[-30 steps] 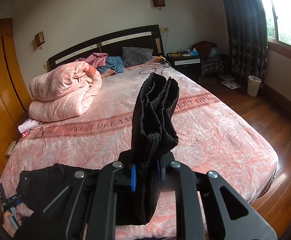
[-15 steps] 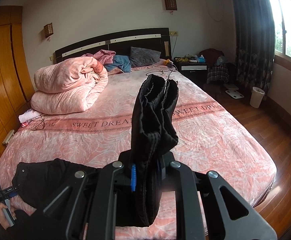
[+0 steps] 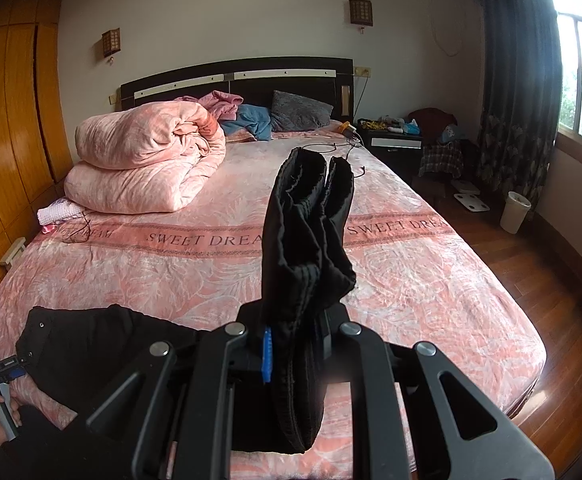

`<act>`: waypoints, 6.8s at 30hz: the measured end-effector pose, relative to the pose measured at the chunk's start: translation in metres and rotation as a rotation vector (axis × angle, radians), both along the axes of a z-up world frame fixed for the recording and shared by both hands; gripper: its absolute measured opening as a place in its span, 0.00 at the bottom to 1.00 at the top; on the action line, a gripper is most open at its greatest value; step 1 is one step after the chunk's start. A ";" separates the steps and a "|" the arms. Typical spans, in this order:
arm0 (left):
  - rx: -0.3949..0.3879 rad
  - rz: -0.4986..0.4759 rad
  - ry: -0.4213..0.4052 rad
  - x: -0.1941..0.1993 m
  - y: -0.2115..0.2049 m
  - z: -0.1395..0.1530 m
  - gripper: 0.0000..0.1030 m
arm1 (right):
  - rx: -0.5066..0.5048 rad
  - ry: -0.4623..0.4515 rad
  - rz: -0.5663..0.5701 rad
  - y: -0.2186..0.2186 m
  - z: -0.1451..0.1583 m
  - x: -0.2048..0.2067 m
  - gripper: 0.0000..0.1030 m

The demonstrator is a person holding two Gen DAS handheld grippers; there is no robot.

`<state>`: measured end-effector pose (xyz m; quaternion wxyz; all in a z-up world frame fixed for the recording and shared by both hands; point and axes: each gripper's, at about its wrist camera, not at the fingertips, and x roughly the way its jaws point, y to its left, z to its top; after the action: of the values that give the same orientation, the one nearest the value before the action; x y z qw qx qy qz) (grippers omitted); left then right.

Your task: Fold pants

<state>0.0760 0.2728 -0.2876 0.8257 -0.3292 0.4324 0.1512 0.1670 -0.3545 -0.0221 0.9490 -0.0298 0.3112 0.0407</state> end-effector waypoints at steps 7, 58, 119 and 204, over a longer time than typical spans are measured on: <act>-0.013 0.001 -0.021 -0.004 0.000 0.001 0.81 | -0.034 0.009 0.025 0.015 0.000 0.003 0.13; -0.188 -0.002 -0.123 -0.022 0.027 -0.009 0.84 | -0.495 0.238 0.273 0.236 -0.153 0.003 0.13; -0.187 -0.030 -0.128 -0.022 0.027 -0.008 0.85 | -0.183 0.525 0.335 0.245 -0.213 0.003 0.50; -0.546 0.319 -0.108 0.000 0.058 0.000 0.33 | -0.432 1.277 1.602 0.663 -0.263 0.162 0.27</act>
<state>0.0763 0.3305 -0.2880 0.6946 -0.6096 0.3557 0.1394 0.3286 0.3084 -0.2849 0.2782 -0.3692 0.6443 0.6092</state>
